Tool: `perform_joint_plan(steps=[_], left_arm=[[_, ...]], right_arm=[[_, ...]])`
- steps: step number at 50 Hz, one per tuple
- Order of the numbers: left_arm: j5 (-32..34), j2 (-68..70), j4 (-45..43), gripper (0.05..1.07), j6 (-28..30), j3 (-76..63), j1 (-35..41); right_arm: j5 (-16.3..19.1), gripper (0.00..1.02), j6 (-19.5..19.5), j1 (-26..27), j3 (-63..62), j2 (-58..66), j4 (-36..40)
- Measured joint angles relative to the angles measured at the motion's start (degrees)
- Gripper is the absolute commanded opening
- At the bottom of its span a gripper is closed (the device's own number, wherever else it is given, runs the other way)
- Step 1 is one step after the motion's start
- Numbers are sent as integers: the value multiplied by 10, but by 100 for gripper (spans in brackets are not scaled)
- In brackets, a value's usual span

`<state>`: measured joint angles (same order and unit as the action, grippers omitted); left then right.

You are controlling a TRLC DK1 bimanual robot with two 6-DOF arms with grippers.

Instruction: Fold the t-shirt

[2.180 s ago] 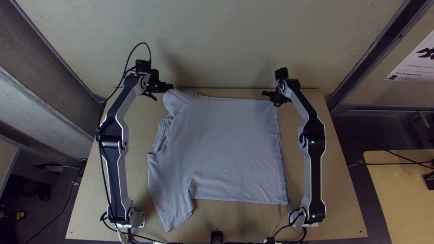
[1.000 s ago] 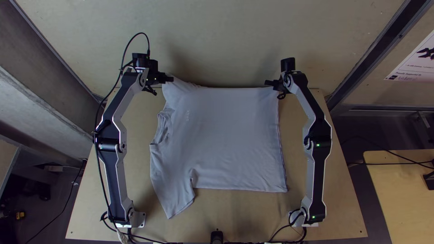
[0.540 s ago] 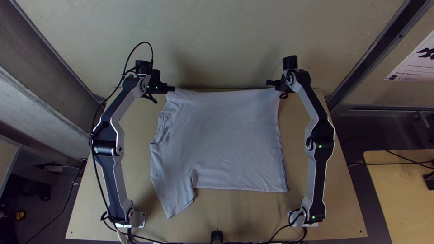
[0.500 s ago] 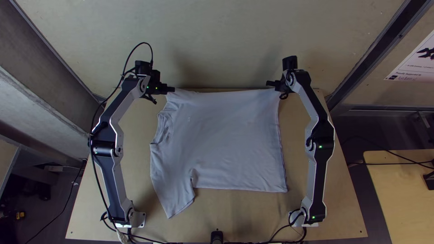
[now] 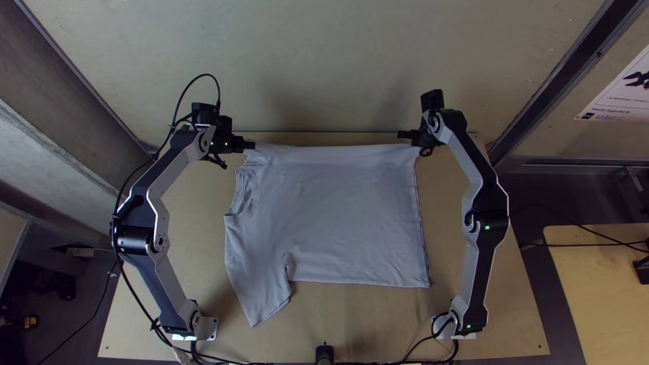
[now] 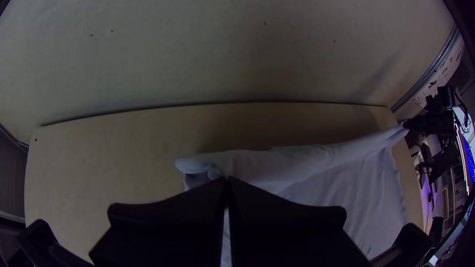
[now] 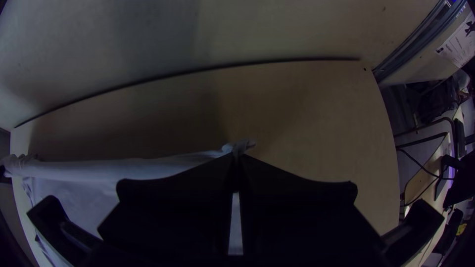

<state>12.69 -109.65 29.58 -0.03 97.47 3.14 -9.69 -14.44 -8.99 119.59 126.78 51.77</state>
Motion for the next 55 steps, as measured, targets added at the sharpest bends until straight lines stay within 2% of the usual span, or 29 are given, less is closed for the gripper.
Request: perform_joint_plan(steps=[31, 55], left_arm=[[13, 137, -26, 8, 0, -193, -9], [13, 202, -60, 8, 0, -328, -7]], right_arm=[[0, 2, 10, -8, -219, -138, -37], [0, 2, 10, -11, -368, -181, -92]])
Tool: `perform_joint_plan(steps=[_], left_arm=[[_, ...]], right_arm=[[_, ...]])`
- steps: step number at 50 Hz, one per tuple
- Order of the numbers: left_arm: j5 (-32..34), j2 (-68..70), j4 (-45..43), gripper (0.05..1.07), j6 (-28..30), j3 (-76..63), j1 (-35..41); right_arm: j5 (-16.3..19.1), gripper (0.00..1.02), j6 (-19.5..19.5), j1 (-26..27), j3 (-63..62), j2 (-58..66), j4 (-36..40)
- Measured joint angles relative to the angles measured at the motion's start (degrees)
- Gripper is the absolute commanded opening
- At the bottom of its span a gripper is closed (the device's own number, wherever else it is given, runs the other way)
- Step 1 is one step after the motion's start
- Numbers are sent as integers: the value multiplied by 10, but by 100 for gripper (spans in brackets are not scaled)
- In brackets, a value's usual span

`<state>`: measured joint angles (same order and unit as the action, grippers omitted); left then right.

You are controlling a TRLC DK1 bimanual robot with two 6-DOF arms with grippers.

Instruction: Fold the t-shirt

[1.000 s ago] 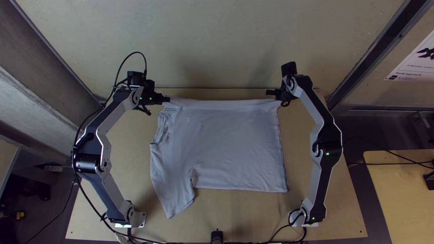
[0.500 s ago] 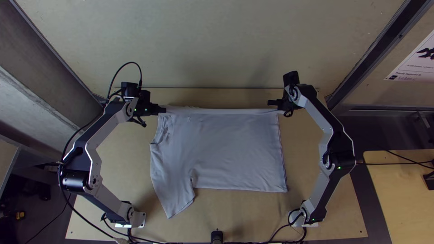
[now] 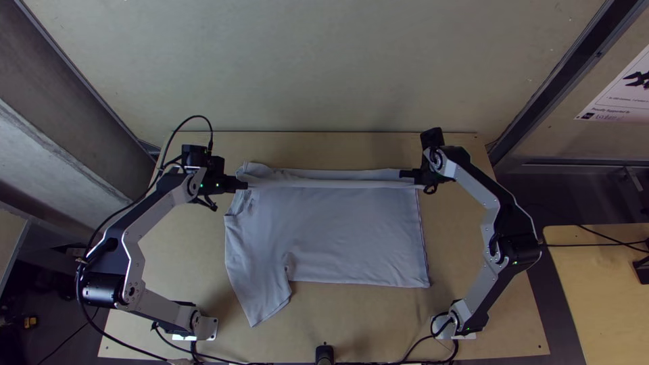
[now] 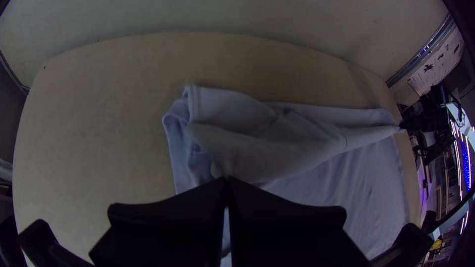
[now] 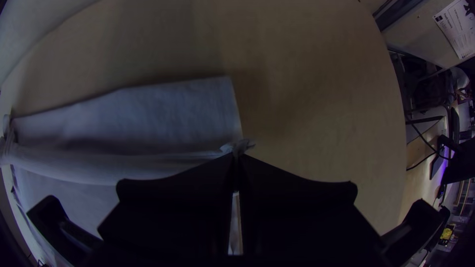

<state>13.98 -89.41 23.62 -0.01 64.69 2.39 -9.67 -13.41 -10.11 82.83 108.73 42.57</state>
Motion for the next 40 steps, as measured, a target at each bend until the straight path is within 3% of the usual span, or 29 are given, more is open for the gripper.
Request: perform_joint_plan(steps=[25, 29, 33, 37, 40], left_arm=[[-19, -50, -99, 10, -7, -59, 9], [-22, -59, -105, 38, -6, -59, 9], [-27, -61, -108, 53, -11, -59, 9], [-33, -62, -109, 76, -16, -59, 7], [-36, -62, -101, 94, -19, -57, 4]], right_arm=[[0, 2, 0, 4, -74, -1, -57], [0, 3, 0, 4, -74, -2, -57], [0, 20, 0, 5, -74, -2, -57], [0, 41, 0, 6, -74, -3, -57], [0, 46, 0, 9, -74, -7, -57]])
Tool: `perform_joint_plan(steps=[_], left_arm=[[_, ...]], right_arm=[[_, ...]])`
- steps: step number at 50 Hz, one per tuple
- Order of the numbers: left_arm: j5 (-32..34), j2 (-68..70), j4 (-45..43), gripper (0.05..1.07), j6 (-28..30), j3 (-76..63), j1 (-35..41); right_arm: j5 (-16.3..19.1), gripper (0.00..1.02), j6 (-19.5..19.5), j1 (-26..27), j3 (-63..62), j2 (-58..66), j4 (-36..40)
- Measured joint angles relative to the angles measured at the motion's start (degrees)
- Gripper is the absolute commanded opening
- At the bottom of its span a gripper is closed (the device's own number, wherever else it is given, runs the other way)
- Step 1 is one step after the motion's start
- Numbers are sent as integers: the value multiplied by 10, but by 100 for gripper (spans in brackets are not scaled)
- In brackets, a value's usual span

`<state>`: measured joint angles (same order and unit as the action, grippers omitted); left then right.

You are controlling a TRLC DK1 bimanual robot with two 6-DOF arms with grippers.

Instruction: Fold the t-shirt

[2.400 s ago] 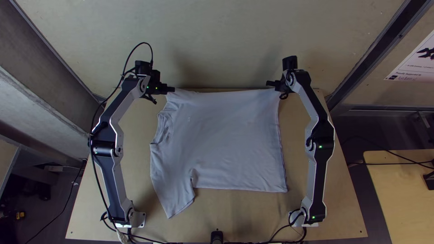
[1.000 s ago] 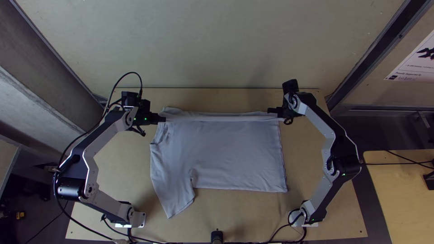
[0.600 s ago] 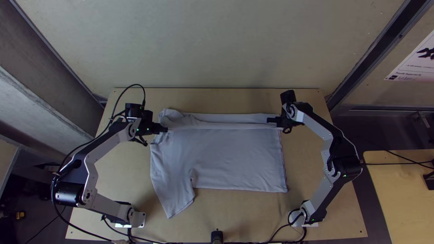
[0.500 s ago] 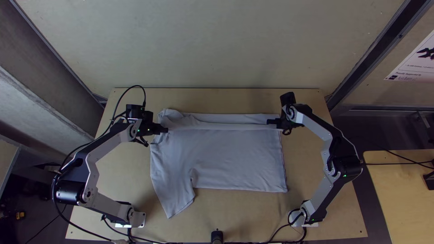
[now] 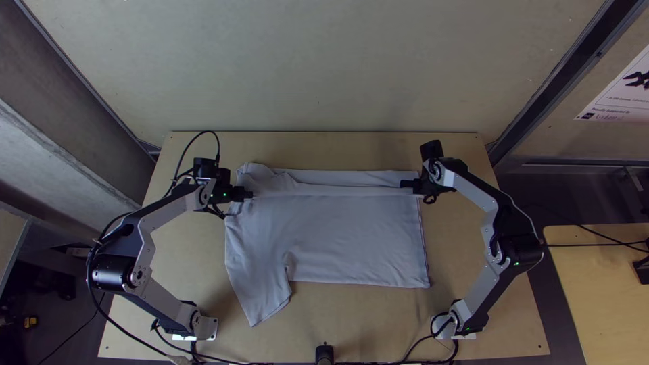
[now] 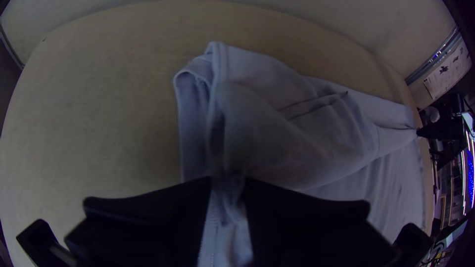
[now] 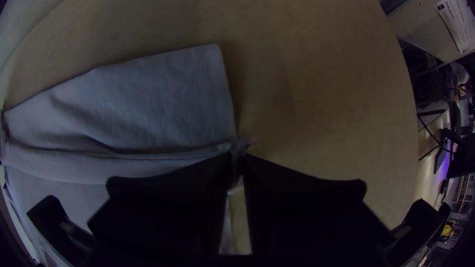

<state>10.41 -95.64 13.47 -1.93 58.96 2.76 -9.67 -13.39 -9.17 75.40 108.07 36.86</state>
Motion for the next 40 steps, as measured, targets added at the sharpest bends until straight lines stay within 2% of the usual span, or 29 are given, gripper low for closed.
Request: perform_joint_plan(steps=[2, 7, 10, 22, 36, 40], left_arm=[[-2, 0, 17, 101, -1, 6, -3], [-4, 0, 88, 101, -2, 39, -12], [-3, 7, 99, 101, -2, 56, -17], [7, 80, 181, 101, 5, 121, -23], [12, 121, 304, 101, 32, 154, -22], [12, 132, 339, 101, 38, 154, -22]], right_arm=[[0, 46, 0, 3, 0, -5, 0], [-1, 63, 0, 9, 0, -30, 0], [-1, 71, 0, 10, 0, -52, 0], [0, 71, -1, 9, 0, -151, 30], [-2, 72, -16, -1, 0, -241, 142], [-2, 81, -17, -3, 0, -268, 169]])
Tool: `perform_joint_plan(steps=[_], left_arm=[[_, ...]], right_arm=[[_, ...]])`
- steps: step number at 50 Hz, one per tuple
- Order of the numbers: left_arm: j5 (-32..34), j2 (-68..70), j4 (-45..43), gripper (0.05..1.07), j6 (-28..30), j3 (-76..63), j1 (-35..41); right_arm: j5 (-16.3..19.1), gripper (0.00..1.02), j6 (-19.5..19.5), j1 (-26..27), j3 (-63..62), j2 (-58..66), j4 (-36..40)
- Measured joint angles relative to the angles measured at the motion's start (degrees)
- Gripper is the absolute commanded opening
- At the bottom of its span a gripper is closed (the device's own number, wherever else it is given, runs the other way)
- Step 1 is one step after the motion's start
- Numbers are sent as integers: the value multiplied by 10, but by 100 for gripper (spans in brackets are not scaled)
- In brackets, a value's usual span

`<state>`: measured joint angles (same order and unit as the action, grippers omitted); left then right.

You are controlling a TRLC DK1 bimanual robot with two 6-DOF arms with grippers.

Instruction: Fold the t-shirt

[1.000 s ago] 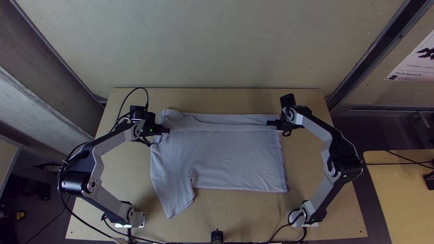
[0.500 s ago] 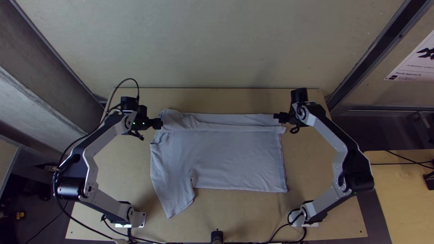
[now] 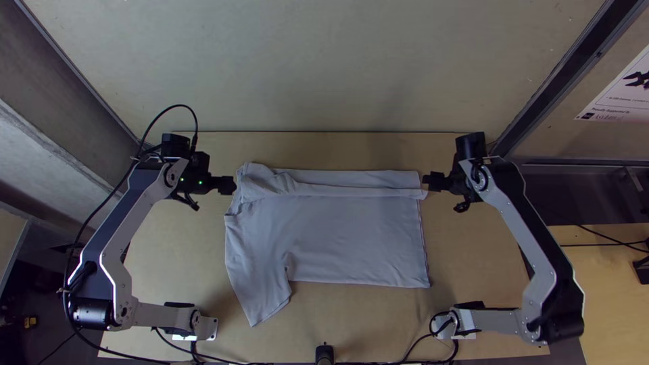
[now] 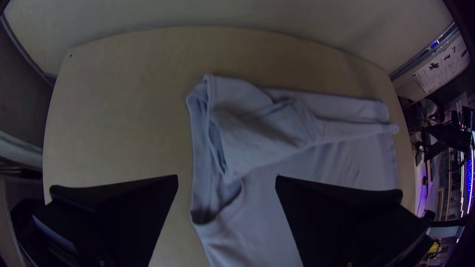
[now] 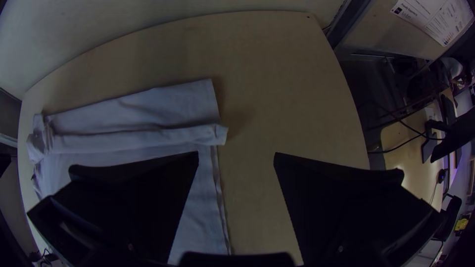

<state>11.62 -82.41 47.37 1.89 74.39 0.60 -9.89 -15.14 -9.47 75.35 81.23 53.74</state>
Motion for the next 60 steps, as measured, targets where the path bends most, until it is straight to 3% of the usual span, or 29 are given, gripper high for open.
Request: perform_joint_plan(steps=[7, 16, 24, 35, 46, 60], left_arm=[[0, 54, 64, 102, 9, -3, 9], [0, 152, 160, 102, 12, -32, 39], [0, 224, 243, 102, -20, -88, 83], [0, 285, 323, 102, -64, -158, 120], [-1, 304, 340, 102, -108, -219, 142], [-1, 302, 331, 101, -162, -279, 183]], right_arm=[[0, 81, -7, -9, 0, -48, 63], [0, 96, -16, -34, -1, -112, 130], [8, 98, -70, -51, -9, -146, 177], [46, 98, -156, -51, -43, -183, 201], [96, 98, -211, -52, -101, -208, 227], [100, 93, -217, -90, -163, -249, 235]])
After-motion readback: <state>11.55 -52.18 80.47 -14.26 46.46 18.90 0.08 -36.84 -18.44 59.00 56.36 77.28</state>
